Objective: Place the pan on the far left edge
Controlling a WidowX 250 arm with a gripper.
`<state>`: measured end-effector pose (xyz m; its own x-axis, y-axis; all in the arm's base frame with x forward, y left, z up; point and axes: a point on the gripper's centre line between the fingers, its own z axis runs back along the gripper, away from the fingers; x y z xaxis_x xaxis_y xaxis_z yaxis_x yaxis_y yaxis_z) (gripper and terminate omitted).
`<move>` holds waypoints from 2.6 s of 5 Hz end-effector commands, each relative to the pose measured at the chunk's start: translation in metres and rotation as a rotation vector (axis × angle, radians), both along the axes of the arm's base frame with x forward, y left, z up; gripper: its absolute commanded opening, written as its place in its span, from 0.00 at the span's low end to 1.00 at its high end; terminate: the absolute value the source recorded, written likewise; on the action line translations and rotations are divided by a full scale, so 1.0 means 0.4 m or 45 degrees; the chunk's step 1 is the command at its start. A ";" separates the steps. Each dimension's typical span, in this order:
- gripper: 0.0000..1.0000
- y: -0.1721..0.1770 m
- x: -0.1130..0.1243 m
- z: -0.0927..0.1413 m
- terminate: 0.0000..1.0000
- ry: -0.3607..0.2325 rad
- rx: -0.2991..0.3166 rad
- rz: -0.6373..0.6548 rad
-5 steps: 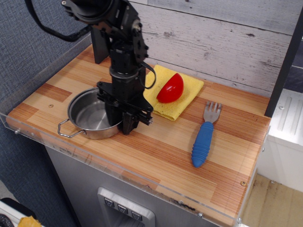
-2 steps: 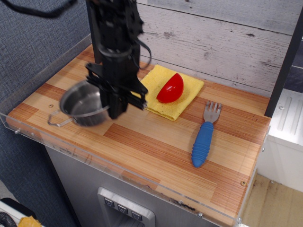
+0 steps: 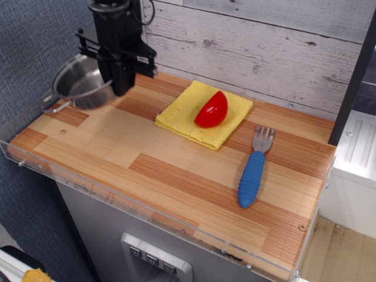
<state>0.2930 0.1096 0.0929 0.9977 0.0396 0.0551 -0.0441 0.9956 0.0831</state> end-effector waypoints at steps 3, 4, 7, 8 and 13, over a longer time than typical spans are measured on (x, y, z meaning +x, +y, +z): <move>0.00 0.087 0.040 -0.161 0.00 0.135 -0.050 0.086; 0.00 0.120 0.041 -0.196 0.00 0.146 -0.085 0.128; 1.00 0.113 0.037 -0.180 0.00 0.140 -0.063 0.088; 1.00 0.118 0.029 -0.128 0.00 0.091 -0.003 0.111; 1.00 0.018 -0.014 0.044 0.00 -0.067 0.002 -0.044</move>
<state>0.2919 0.1126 0.0949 0.9984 -0.0001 0.0570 -0.0033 0.9982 0.0595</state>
